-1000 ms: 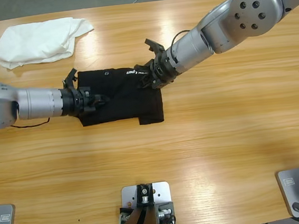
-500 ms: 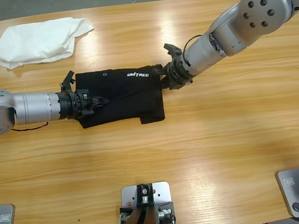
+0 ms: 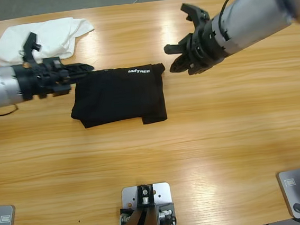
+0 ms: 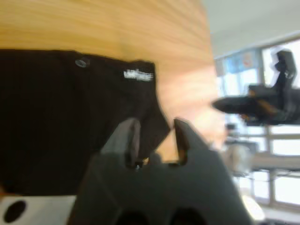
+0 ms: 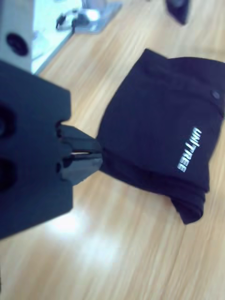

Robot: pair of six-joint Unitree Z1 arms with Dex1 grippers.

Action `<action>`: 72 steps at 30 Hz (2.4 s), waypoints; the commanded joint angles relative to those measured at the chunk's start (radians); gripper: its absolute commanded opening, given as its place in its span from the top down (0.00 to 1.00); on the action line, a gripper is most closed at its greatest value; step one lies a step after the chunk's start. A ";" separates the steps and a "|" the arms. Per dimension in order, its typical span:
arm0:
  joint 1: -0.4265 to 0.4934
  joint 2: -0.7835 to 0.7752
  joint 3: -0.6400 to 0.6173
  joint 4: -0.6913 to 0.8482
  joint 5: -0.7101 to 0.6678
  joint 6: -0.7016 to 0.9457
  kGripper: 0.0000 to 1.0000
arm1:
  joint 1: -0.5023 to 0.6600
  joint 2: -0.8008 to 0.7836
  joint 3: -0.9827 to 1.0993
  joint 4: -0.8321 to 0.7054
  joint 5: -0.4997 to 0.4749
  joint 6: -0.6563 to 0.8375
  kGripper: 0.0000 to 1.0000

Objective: Fold clothes

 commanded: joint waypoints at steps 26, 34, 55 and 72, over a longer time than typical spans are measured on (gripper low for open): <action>0.055 -0.202 -0.255 1.180 0.359 0.174 0.00 | 0.202 0.796 -1.038 0.647 -0.028 0.502 0.00; 0.056 -0.198 -0.252 1.180 0.359 0.176 0.00 | 0.204 0.843 -1.037 0.653 -0.069 0.495 0.00; 0.056 -0.185 -0.232 1.169 0.359 0.182 0.00 | 0.131 0.458 -0.040 0.164 -0.117 0.467 0.10; 0.049 -0.183 -0.214 1.168 0.359 0.182 0.00 | 0.086 0.252 0.223 0.078 -0.166 0.475 0.12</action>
